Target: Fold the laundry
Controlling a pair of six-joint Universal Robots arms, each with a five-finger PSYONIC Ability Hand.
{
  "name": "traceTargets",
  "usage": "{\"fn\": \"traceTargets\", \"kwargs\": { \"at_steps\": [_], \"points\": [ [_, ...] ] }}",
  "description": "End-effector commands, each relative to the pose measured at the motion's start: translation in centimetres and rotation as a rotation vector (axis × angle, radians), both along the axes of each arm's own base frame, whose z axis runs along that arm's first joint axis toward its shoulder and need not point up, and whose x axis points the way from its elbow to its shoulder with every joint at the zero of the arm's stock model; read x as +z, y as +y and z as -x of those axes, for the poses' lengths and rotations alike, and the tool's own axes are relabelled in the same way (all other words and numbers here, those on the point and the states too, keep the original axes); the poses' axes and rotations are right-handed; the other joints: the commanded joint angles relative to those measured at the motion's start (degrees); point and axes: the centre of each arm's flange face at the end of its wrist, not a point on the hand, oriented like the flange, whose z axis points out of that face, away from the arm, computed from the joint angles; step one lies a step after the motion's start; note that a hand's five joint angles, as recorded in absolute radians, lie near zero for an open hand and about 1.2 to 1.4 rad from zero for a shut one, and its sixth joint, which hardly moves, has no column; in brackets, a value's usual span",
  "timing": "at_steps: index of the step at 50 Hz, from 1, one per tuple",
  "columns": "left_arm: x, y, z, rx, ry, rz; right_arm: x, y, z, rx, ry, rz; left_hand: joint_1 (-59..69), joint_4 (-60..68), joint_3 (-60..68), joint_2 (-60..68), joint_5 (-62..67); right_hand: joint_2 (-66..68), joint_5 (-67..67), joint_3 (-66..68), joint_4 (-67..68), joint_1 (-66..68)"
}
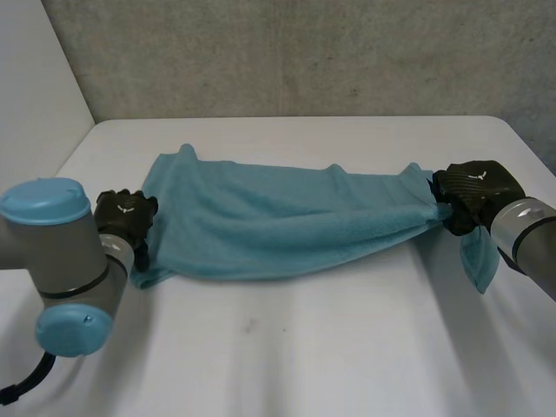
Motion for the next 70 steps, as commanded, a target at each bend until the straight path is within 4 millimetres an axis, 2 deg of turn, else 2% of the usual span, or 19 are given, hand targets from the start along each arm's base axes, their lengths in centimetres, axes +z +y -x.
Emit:
{"fn": "traceTargets", "kwargs": {
  "at_steps": [1, 3, 5, 11, 18, 42, 47, 49, 50, 51, 55, 57, 58, 60, 63, 65, 66, 68, 70],
  "points": [
    [2.8, 2.5, -0.7, 0.011, 0.078, 0.034, -0.7, 0.0, -0.2, 0.013, -0.004, 0.006, -2.6, -1.9, -2.3, -2.0, -1.3, 12.7, 13.5, 12.0, 11.7, 24.4],
    [3.1, 2.9, -0.9, 0.023, 0.114, 0.029, -0.7, 0.0, -0.2, 0.013, -0.004, 0.007, -0.6, 0.1, -0.2, 0.0, 0.7, 12.7, 13.5, 12.0, 11.7, 24.4],
    [2.8, 3.8, -1.4, 0.059, 0.16, -0.018, -0.8, 0.0, -0.2, 0.015, -0.004, 0.003, 10.4, 11.2, 10.8, 11.1, 11.7, 12.7, 13.5, 12.0, 11.7, 24.4],
    [2.3, 4.6, -2.3, 0.107, 0.187, -0.118, -0.9, 0.0, -0.2, 0.015, -0.004, 0.004, 11.5, 12.2, 11.9, 12.2, 12.8, 12.7, 13.5, 12.0, 11.7, 24.4],
    [1.3, 3.3, -3.4, 0.15, 0.241, -0.171, -1.2, 0.3, -0.3, 0.019, -0.002, -0.008, 19.0, 19.8, 19.4, 19.7, 20.4, 12.7, 13.5, 12.0, 11.7, 24.4],
    [-2.1, 0.4, -2.7, 0.102, 0.248, -0.248, -1.5, 0.4, -0.4, 0.045, -0.009, -0.009, 17.6, 18.3, 17.9, 18.2, 18.9, 12.7, 13.5, 12.0, 11.7, 24.4],
    [-2.4, -0.2, -2.6, 0.101, 0.246, -0.246, -1.6, 0.4, -0.4, 0.046, -0.009, -0.01, 22.3, 23.0, 22.6, 22.9, 23.6, 12.7, 13.5, 12.0, 11.7, 24.4],
    [-2.1, -0.6, -2.5, 0.101, 0.252, -0.232, -1.6, 0.4, -0.4, 0.048, -0.01, -0.01, 41.8, 42.5, 42.2, 42.5, 43.1, 12.7, 13.5, 12.0, 11.7, 24.4],
    [-2.1, -0.6, -2.5, 0.101, 0.252, -0.232, -1.6, 0.4, -0.4, 0.048, -0.01, -0.01, 41.9, 42.7, 42.3, 42.6, 43.2, 12.7, 13.5, 12.0, 11.7, 24.4],
    [-2.0, -0.7, -2.5, 0.101, 0.254, -0.223, -1.6, 0.4, -0.4, 0.046, -0.01, -0.01, 58.1, 58.8, 58.5, 58.8, 59.4, 12.7, 13.5, 12.0, 11.7, 24.4],
    [-1.3, -1.1, -2.5, 0.106, 0.26, -0.186, -1.6, 0.3, -0.3, 0.045, -0.01, -0.009, 61.3, 62.0, 61.6, 61.9, 62.6, 12.7, 13.5, 12.0, 11.7, 24.4],
    [0.2, -1.3, -2.9, 0.129, 0.264, -0.137, -1.4, 0.3, -0.4, 0.047, -0.008, -0.003, 61.3, 62.0, 61.6, 61.9, 62.6, 12.7, 13.5, 12.0, 11.7, 24.4],
    [0.2, -1.3, -2.9, 0.129, 0.264, -0.137, -1.4, 0.3, -0.4, 0.047, -0.008, -0.003, 61.3, 62.0, 61.6, 61.9, 62.6, 12.7, 13.5, 12.0, 11.7, 24.4],
    [2.4, -1.2, -3.2, 0.148, 0.272, -0.067, -1.2, 0.1, -0.4, 0.05, -0.007, 0.004, 61.3, 62.0, 61.6, 61.9, 62.6, 12.7, 13.5, 12.0, 11.7, 24.4],
    [3.4, -1.2, -3.4, 0.153, 0.28, -0.037, -1.0, 0.1, -0.3, 0.044, -0.005, 0.005, 61.3, 62.0, 61.6, 61.9, 62.6, 12.7, 13.5, 12.0, 11.7, 24.4],
    [5.0, -1.1, -3.7, 0.151, 0.285, 0.002, -0.4, -0.1, 0.0, 0.038, 0.009, 0.013, 61.3, 62.0, 61.6, 61.9, 62.6, 12.7, 13.5, 12.0, 11.7, 24.4],
    [5.0, -1.1, -3.8, 0.151, 0.285, 0.002, -0.4, -0.1, 0.1, 0.038, 0.009, 0.013, 61.3, 62.0, 61.6, 61.9, 62.6, 12.7, 13.5, 12.0, 11.7, 24.4],
    [6.2, -0.6, -4.1, 0.142, 0.246, 0.03, 0.0, 0.3, 0.8, 0.034, 0.052, -0.023, 61.3, 62.0, 61.6, 61.9, 62.6, 12.7, 13.5, 12.0, 11.7, 24.4],
    [6.6, -0.3, -4.4, 0.134, 0.194, 0.034, 0.2, 0.6, 1.3, 0.034, 0.09, -0.051, 61.3, 62.0, 61.6, 61.9, 62.6, 12.7, 13.5, 12.0, 11.7, 24.4]
  ]
}}
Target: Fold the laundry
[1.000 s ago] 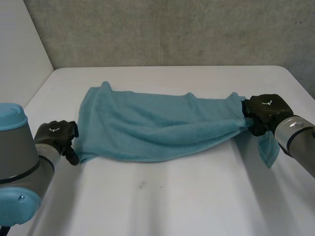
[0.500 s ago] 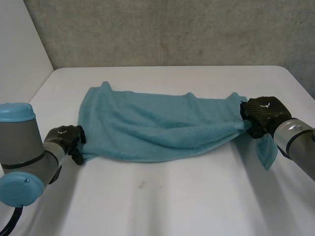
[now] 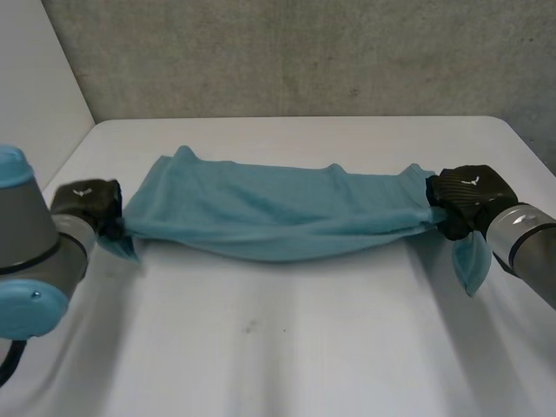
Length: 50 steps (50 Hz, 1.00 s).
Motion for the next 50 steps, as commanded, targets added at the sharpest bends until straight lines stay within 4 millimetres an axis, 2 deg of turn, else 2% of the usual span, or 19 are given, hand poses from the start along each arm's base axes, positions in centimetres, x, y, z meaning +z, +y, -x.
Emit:
{"fn": "traceTargets", "kwargs": {
  "at_steps": [1, 4, 9, 14, 20, 26, 28, 29, 32, 34, 35, 37, 38, 40, 41, 43, 44, 46, 50],
  "points": [
    [2.9, 1.3, -1.2, -0.018, -0.159, 0.054, 1.1, 1.0, 2.0, -0.007, 0.128, -0.091, 17.5, 11.8, 12.2, 12.0, 15.1, 12.7, 13.5, 12.0, 11.7, 24.4],
    [3.0, 1.9, -1.5, -0.04, -0.247, 0.046, 1.0, 1.4, 2.6, -0.004, 0.175, -0.135, 17.5, 11.8, 12.2, 12.0, 15.1, 12.7, 13.5, 12.0, 11.7, 24.4],
    [2.1, 4.6, -1.8, -0.164, -0.572, -0.032, 0.6, 4.0, 3.9, 0.079, 0.361, -0.317, 17.5, 11.8, 12.2, 12.0, 15.1, 12.7, 13.5, 12.0, 11.7, 24.4],
    [2.1, 5.8, -1.7, -0.207, -0.655, -0.033, 0.7, 5.4, 4.3, 0.137, 0.448, -0.383, 17.5, 11.8, 12.2, 12.0, 15.1, 12.7, 13.5, 12.0, 11.7, 24.4],
    [1.9, 5.9, -1.1, -0.227, -0.657, -0.026, 1.0, 5.0, 4.1, 0.154, 0.455, -0.343, 17.5, 11.8, 12.2, 12.0, 15.1, 12.7, 13.5, 12.0, 11.7, 24.4],
    [-0.5, 4.0, 0.1, -0.258, -0.666, -0.039, -0.7, 2.8, 3.8, 0.129, 0.468, -0.259, 17.5, 11.8, 12.2, 12.0, 15.1, 12.7, 13.5, 12.0, 11.7, 24.4],
    [-1.6, 2.0, 0.9, -0.258, -0.663, -0.009, -2.6, 1.2, 3.9, 0.112, 0.486, -0.268, 17.5, 11.8, 12.2, 12.0, 15.1, 12.7, 13.5, 12.0, 11.7, 24.4],
    [-1.6, 1.9, 0.9, -0.258, -0.663, -0.009, -2.6, 1.2, 3.9, 0.111, 0.486, -0.268, 17.5, 11.8, 12.2, 12.0, 15.1, 12.7, 13.5, 12.0, 11.7, 24.4],
    [-1.3, -0.8, 2.2, -0.242, -0.66, 0.081, -2.7, -0.7, 2.5, 0.097, 0.509, -0.197, 17.5, 11.8, 12.2, 12.0, 15.1, 12.7, 13.5, 12.0, 11.7, 24.4],
    [1.6, -3.8, 4.0, -0.204, -0.633, 0.239, 0.6, -3.3, 0.5, 0.036, 0.491, -0.011, 17.5, 11.8, 12.2, 12.0, 15.1, 12.7, 13.5, 12.0, 11.7, 24.4],
    [1.6, -3.8, 4.0, -0.204, -0.632, 0.239, 0.6, -3.3, 0.5, 0.036, 0.491, -0.01, 17.5, 11.8, 12.2, 12.0, 15.1, 12.7, 13.5, 12.0, 11.7, 24.4],
    [7.2, -6.4, 5.2, -0.141, -0.587, 0.45, 6.0, -5.7, -1.3, -0.042, 0.413, 0.23, 17.5, 11.8, 12.2, 12.0, 15.1, 12.7, 13.5, 12.0, 11.7, 24.4],
    [7.3, -6.4, 5.2, -0.14, -0.586, 0.451, 6.0, -5.7, -1.3, -0.042, 0.413, 0.231, 17.5, 11.8, 12.2, 12.0, 15.1, 12.7, 13.5, 12.0, 11.7, 24.4],
    [14.2, -8.0, 5.8, -0.042, -0.522, 0.713, 12.2, -7.4, -2.4, -0.104, 0.297, 0.502, 17.5, 11.8, 12.2, 12.0, 15.1, 12.7, 13.5, 12.0, 11.7, 24.4],
    [14.2, -8.0, 5.8, -0.042, -0.521, 0.715, 12.3, -7.4, -2.4, -0.105, 0.296, 0.503, 17.5, 11.8, 12.2, 12.0, 15.1, 12.7, 13.5, 12.0, 11.7, 24.4],
    [20.2, -7.7, 5.7, 0.045, -0.457, 0.931, 18.4, -7.0, -2.5, -0.15, 0.164, 0.747, 17.5, 11.8, 12.2, 12.0, 15.1, 12.7, 13.5, 12.0, 11.7, 24.4],
    [20.2, -7.7, 5.7, 0.045, -0.457, 0.932, 18.4, -7.0, -2.5, -0.15, 0.163, 0.749, 17.5, 11.8, 12.2, 12.0, 15.1, 12.7, 13.5, 12.0, 11.7, 24.4],
    [23.2, -6.7, 5.4, 0.087, -0.418, 1.042, 22.8, -5.1, -1.9, -0.163, 0.054, 0.906, 17.5, 11.8, 12.2, 12.0, 15.1, 12.7, 13.5, 12.0, 11.7, 24.4],
    [23.5, -6.3, 5.5, 0.085, -0.404, 1.05, 22.4, -4.0, -2.0, -0.116, 0.047, 0.89, 17.5, 11.8, 12.2, 12.0, 15.1, 12.7, 13.5, 12.0, 11.7, 24.4]
  ]
}}
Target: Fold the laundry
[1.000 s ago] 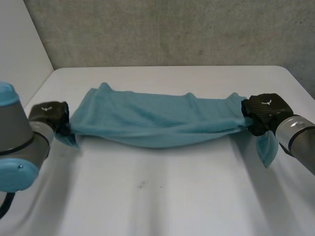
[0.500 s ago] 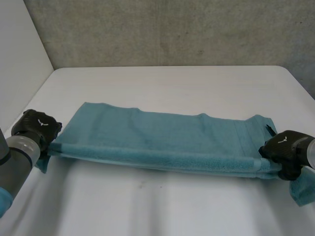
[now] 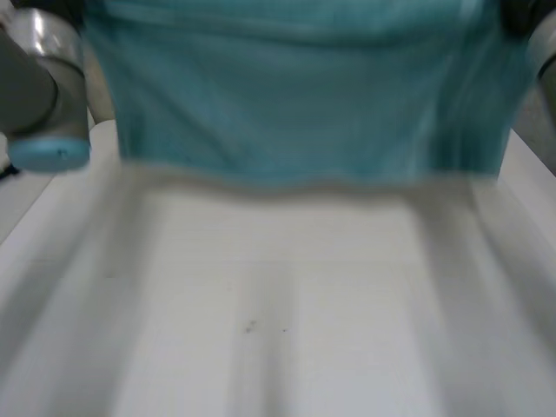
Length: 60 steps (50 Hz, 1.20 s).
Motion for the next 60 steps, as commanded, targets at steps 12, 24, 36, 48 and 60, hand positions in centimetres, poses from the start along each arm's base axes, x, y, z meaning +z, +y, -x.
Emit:
{"fn": "traceTargets", "kwargs": {
  "at_steps": [12, 24, 36, 48, 60],
  "points": [
    [-10.7, 2.4, -1.0, -0.079, 0.069, -0.328, -9.9, 2.8, -0.4, 0.16, 0.055, -0.338, 17.5, 11.5, 11.7, 11.5, 15.1, 12.3, 13.3, 12.0, 11.7, 24.4],
    [-22.9, 5.7, -2.0, -0.062, 0.013, -0.705, -25.6, 3.2, -0.1, 0.145, 0.155, -0.848, 17.5, 11.5, 11.7, 11.5, 15.1, 12.3, 13.3, 12.0, 11.7, 24.4],
    [-21.8, 7.5, -2.6, -0.065, 0.017, -0.701, -25.4, 3.7, 3.3, 0.063, 0.017, -0.921, 17.5, 11.5, 11.7, 11.5, 15.1, -35.2, -34.2, -35.5, -35.8, -23.1],
    [-21.4, 7.4, -3.1, -0.051, 0.027, -0.694, -24.7, 3.2, 8.8, -0.057, -0.255, -0.883, 17.5, 11.5, 11.7, 11.5, 15.1, -33.7, -32.7, -34.1, -34.3, -21.6],
    [-21.7, 7.6, -3.2, -0.049, 0.025, -0.704, -24.9, 3.0, 10.6, -0.059, -0.323, -0.891, 17.5, 11.5, 11.7, 11.5, 15.1, -24.9, -24.0, -25.3, -25.6, -12.9]
  ]
}}
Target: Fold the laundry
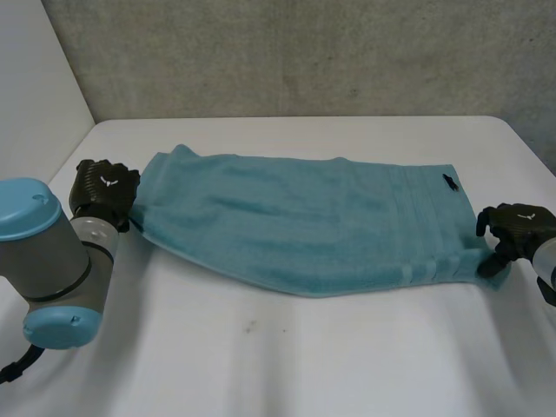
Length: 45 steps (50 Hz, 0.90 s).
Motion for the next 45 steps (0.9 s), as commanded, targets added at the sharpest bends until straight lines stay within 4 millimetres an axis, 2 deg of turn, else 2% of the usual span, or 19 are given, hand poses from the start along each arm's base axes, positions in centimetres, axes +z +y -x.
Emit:
{"fn": "traceTargets", "kwargs": {
  "at_steps": [1, 4, 5, 6, 7, 8, 12, 14, 15, 17, 20, 24, 26, 28, 33, 38, 40, 43, 45],
  "points": [
    [-0.3, 0.2, -0.1, 0.0, -0.004, -0.012, -0.3, -0.1, 0.6, 0.008, -0.058, -0.019, 17.5, 11.5, 11.6, 11.4, 14.0, 9.7, 10.3, 9.6, 9.7, 14.7],
    [-0.3, 0.3, -0.1, 0.0, -0.004, -0.013, -0.3, 0.1, 0.3, 0.03, -0.08, -0.027, 17.5, 11.5, 11.6, 11.4, 14.0, 10.7, 11.3, 10.6, 10.7, 15.7],
    [-0.3, 0.4, -0.1, 0.0, -0.004, -0.015, -0.3, 0.2, 0.2, 0.044, -0.086, -0.029, 17.5, 11.5, 11.6, 11.4, 14.0, 21.2, 21.8, 21.1, 21.2, 26.2],
    [-0.3, 0.4, -0.1, 0.0, -0.004, -0.015, -0.3, 0.2, 0.2, 0.044, -0.086, -0.029, 17.5, 11.5, 11.6, 11.4, 14.0, 21.3, 21.9, 21.2, 21.3, 26.3],
    [-0.2, 0.5, -0.1, -0.002, -0.005, -0.013, -0.4, 0.3, 0.1, 0.053, -0.091, -0.032, 17.5, 11.5, 11.6, 11.4, 14.0, 43.0, 43.6, 42.9, 42.9, 48.0],
    [-0.2, 0.6, -0.1, -0.002, -0.007, -0.014, -0.4, 0.2, 0.1, 0.061, -0.097, -0.03, 17.5, 11.5, 11.6, 11.4, 14.0, 47.1, 47.7, 47.0, 47.1, 52.1],
    [-0.5, 1.1, -0.1, -0.005, -0.015, -0.041, 0.1, 0.1, 0.3, 0.061, -0.099, -0.02, 17.5, 11.5, 11.6, 11.4, 14.0, 47.2, 47.8, 47.1, 47.1, 52.2],
    [-0.7, 2.1, -0.5, -0.006, -0.036, -0.088, 2.1, 0.2, 0.9, 0.052, -0.085, 0.028, 17.5, 11.5, 11.6, 11.4, 14.0, 47.2, 47.8, 47.1, 47.1, 52.2],
    [-0.7, 2.1, -0.5, -0.006, -0.036, -0.089, 2.1, 0.2, 0.9, 0.052, -0.085, 0.029, 17.5, 11.5, 11.6, 11.4, 14.0, 47.2, 47.8, 47.1, 47.1, 52.2],
    [-0.4, 3.4, -1.0, -0.003, -0.06, -0.145, 4.4, 0.8, 1.2, 0.055, -0.063, 0.053, 17.5, 11.5, 11.6, 11.4, 14.0, 47.2, 47.8, 47.1, 47.1, 52.2],
    [-0.5, 4.7, -1.9, 0.013, -0.083, -0.229, 5.3, 1.4, 2.1, 0.055, -0.017, 0.023, 17.5, 11.5, 11.6, 11.4, 14.0, 47.2, 47.8, 47.1, 47.1, 52.2],
    [0.2, 5.6, -3.0, 0.036, -0.097, -0.285, 6.1, 2.2, 3.0, 0.072, 0.077, -0.013, 17.5, 11.5, 11.6, 11.4, 14.0, 47.2, 47.8, 47.1, 47.1, 52.2],
    [0.5, 6.2, -3.4, 0.044, -0.109, -0.321, 6.6, 3.1, 3.7, 0.098, 0.189, -0.066, 17.5, 11.5, 11.6, 11.4, 14.0, 47.2, 47.8, 47.1, 47.1, 52.2],
    [0.7, 7.7, -4.0, 0.034, -0.174, -0.411, 6.6, 3.6, 4.0, 0.124, 0.239, -0.107, 17.5, 11.5, 11.6, 11.4, 14.0, 47.2, 47.8, 47.1, 47.1, 52.2],
    [1.1, 9.0, -4.2, 0.0, -0.267, -0.464, 7.1, 4.8, 4.6, 0.19, 0.317, -0.207, 17.5, 11.5, 11.6, 11.4, 14.0, 47.2, 47.8, 47.1, 47.1, 52.2],
    [1.5, 8.0, -3.7, -0.01, -0.276, -0.411, 7.3, 3.8, 4.6, 0.172, 0.29, -0.181, 17.5, 11.5, 11.6, 11.4, 14.0, 47.2, 47.8, 47.1, 47.1, 52.2],
    [1.3, 6.3, -3.2, -0.009, -0.267, -0.356, 6.3, 2.1, 4.9, 0.14, 0.257, -0.163, 17.5, 11.5, 11.6, 11.4, 14.0, 47.2, 47.8, 47.1, 47.1, 52.2],
    [1.0, 5.0, -2.9, -0.009, -0.266, -0.323, 5.8, 1.2, 4.9, 0.129, 0.238, -0.153, 17.5, 11.5, 11.6, 11.4, 14.0, 47.2, 47.8, 47.1, 47.1, 52.2],
    [0.7, 2.3, -2.1, -0.008, -0.262, -0.242, 4.9, -0.2, 4.4, 0.12, 0.201, -0.132, 17.5, 11.5, 11.6, 11.4, 14.0, 47.2, 47.8, 47.1, 47.1, 52.2]
  ]
}}
